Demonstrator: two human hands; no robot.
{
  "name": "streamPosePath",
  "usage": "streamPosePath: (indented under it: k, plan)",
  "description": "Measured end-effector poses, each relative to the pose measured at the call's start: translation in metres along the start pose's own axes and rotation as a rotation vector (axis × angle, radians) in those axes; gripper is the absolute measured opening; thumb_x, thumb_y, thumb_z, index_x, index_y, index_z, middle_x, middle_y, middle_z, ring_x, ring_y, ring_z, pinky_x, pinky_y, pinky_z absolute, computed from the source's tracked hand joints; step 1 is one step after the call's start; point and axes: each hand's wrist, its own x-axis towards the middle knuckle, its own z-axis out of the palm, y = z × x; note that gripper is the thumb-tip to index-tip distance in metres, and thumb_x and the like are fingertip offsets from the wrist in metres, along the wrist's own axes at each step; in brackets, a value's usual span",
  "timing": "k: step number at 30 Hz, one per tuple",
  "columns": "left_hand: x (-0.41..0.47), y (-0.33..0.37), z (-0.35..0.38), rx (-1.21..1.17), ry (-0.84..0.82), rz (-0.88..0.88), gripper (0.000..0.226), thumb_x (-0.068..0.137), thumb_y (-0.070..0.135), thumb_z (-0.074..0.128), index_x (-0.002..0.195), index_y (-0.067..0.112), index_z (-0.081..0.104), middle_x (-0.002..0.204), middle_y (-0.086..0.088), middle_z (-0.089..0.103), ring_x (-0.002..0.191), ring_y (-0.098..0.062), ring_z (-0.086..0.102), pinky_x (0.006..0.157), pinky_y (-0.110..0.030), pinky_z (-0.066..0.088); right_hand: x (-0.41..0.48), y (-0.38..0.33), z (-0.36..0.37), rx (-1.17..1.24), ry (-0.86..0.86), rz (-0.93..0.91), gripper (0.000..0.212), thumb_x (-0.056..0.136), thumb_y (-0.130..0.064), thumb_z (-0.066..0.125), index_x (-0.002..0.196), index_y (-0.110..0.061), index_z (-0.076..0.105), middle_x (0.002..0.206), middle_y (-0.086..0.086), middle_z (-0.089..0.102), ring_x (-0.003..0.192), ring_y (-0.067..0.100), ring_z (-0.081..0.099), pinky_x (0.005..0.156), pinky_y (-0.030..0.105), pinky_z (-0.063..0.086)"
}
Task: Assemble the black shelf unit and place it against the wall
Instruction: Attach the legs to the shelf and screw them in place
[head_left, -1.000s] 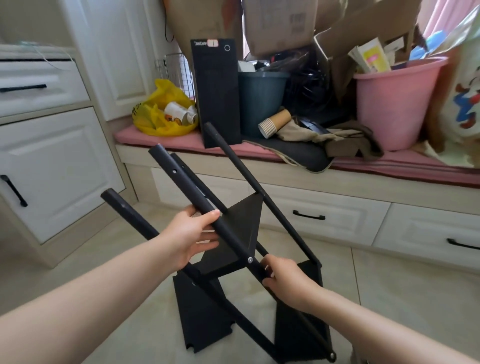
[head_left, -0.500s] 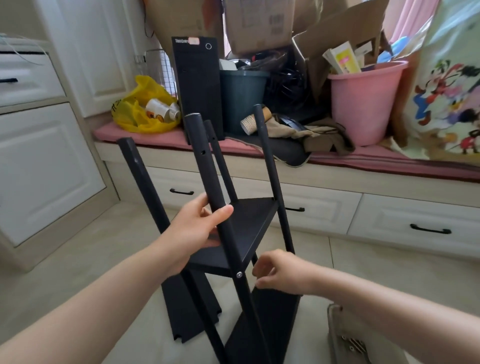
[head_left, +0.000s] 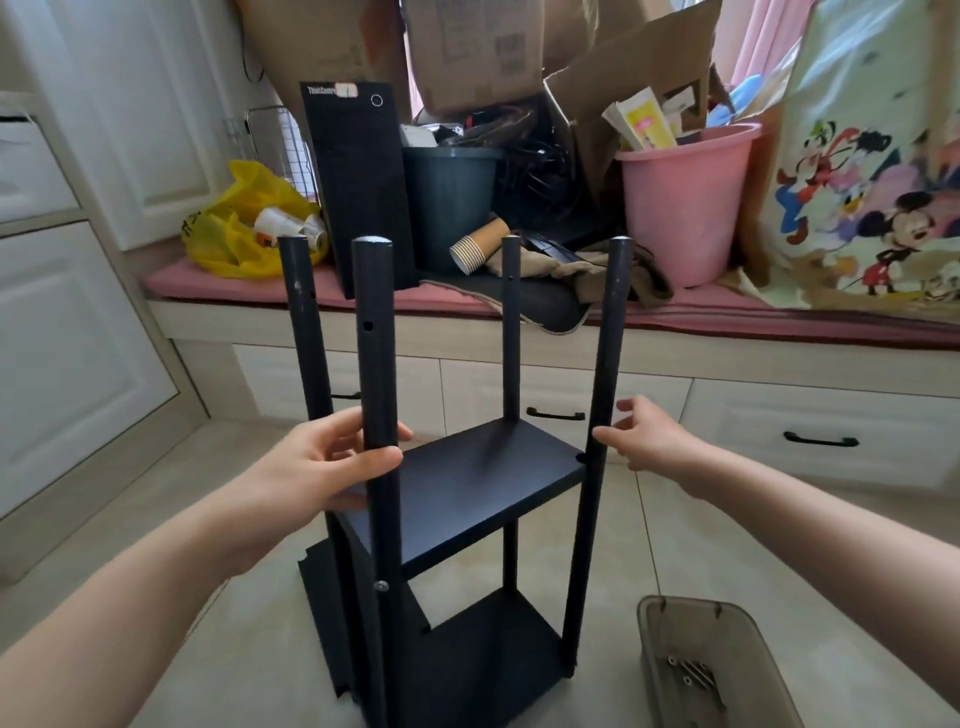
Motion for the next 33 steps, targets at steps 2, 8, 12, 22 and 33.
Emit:
streamPosePath:
  k: [2, 8, 12, 22, 33]
  plan:
    - [-0.002, -0.002, -0.005, 0.002, 0.07, 0.016, 0.023, 0.075, 0.043, 0.071, 0.097, 0.043, 0.075, 0.093, 0.007, 0.072, 0.093, -0.011, 0.072, 0.072, -0.018, 0.058, 0.005, 0.001, 0.001, -0.011, -0.016, -0.028, 0.061, 0.096, -0.033, 0.062, 0.146, -0.015, 0.032, 0.117, 0.001, 0.058, 0.107, 0.021, 0.058, 0.095, 0.04, 0.051]
    - [-0.001, -0.006, -0.007, 0.002, 0.228, 0.044, 0.025, 0.07, 0.049, 0.071, 0.093, 0.039, 0.074, 0.097, -0.004, 0.074, 0.089, -0.015, 0.074, 0.076, -0.028, 0.06, 0.015, -0.002, -0.003, 0.083, -0.027, -0.046, 0.043, 0.1, -0.019, 0.055, 0.139, -0.018, 0.037, 0.108, 0.004, 0.064, 0.097, 0.016, 0.064, 0.08, 0.033, 0.052]
    - [0.0, -0.009, -0.007, 0.02, 0.317, 0.065, 0.032, 0.071, 0.046, 0.071, 0.098, 0.029, 0.076, 0.094, -0.007, 0.075, 0.086, -0.016, 0.074, 0.071, -0.024, 0.06, 0.011, -0.004, -0.004, 0.117, -0.023, -0.076, 0.046, 0.101, -0.022, 0.055, 0.142, -0.025, 0.034, 0.102, 0.006, 0.067, 0.093, 0.018, 0.067, 0.069, 0.029, 0.053]
    - [0.017, -0.016, 0.0, 0.19, 0.495, 0.158, 0.017, 0.099, 0.019, 0.059, 0.112, 0.014, 0.068, 0.095, -0.007, 0.074, 0.093, -0.025, 0.071, 0.086, -0.043, 0.058, -0.005, 0.002, -0.022, 0.12, -0.084, -0.097, 0.055, 0.096, -0.024, 0.063, 0.141, -0.038, 0.035, 0.1, 0.003, 0.07, 0.088, 0.015, 0.071, 0.066, 0.029, 0.059]
    - [0.056, -0.016, 0.022, 0.253, 0.568, 0.142, 0.01, 0.103, 0.016, 0.055, 0.109, 0.018, 0.062, 0.099, -0.003, 0.07, 0.099, -0.029, 0.067, 0.095, -0.055, 0.053, -0.034, 0.028, -0.051, 0.204, -0.107, -0.2, 0.062, 0.091, -0.012, 0.07, 0.137, -0.039, 0.039, 0.092, 0.0, 0.077, 0.083, 0.014, 0.075, 0.066, 0.031, 0.061]
